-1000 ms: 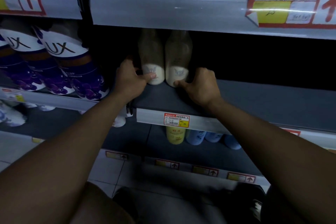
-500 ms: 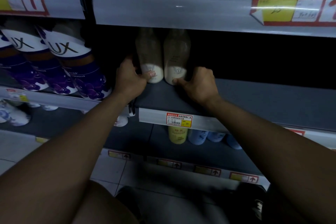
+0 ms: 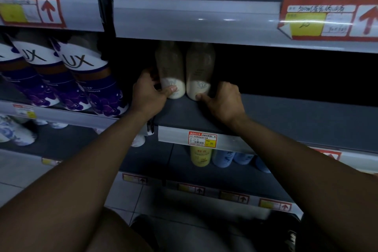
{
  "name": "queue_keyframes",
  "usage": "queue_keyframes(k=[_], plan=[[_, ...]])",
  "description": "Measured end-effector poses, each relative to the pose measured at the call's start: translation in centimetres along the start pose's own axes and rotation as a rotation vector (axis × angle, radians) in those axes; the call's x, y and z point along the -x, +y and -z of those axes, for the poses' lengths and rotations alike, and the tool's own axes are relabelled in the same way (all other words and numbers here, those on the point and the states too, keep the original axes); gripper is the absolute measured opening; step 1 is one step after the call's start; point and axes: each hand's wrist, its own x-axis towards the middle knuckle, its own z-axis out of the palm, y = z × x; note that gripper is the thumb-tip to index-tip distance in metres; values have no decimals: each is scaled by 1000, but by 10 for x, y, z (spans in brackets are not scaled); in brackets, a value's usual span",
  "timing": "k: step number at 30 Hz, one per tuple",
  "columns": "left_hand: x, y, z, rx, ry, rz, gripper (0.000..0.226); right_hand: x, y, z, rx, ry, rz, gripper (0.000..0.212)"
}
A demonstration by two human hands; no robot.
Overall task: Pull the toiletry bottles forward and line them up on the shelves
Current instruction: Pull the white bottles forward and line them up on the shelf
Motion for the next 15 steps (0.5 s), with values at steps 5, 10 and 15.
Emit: queue_keyframes(k=[5, 10, 15], plan=[[6, 3, 8, -32, -60, 20, 74, 5, 4, -1, -17, -8, 14, 52], [19, 12, 29, -152, 19, 31, 66, 25, 13, 7, -69, 34, 64, 57], [41, 36, 47, -80, 78, 66, 33, 56, 15, 32, -66, 67, 173, 48]])
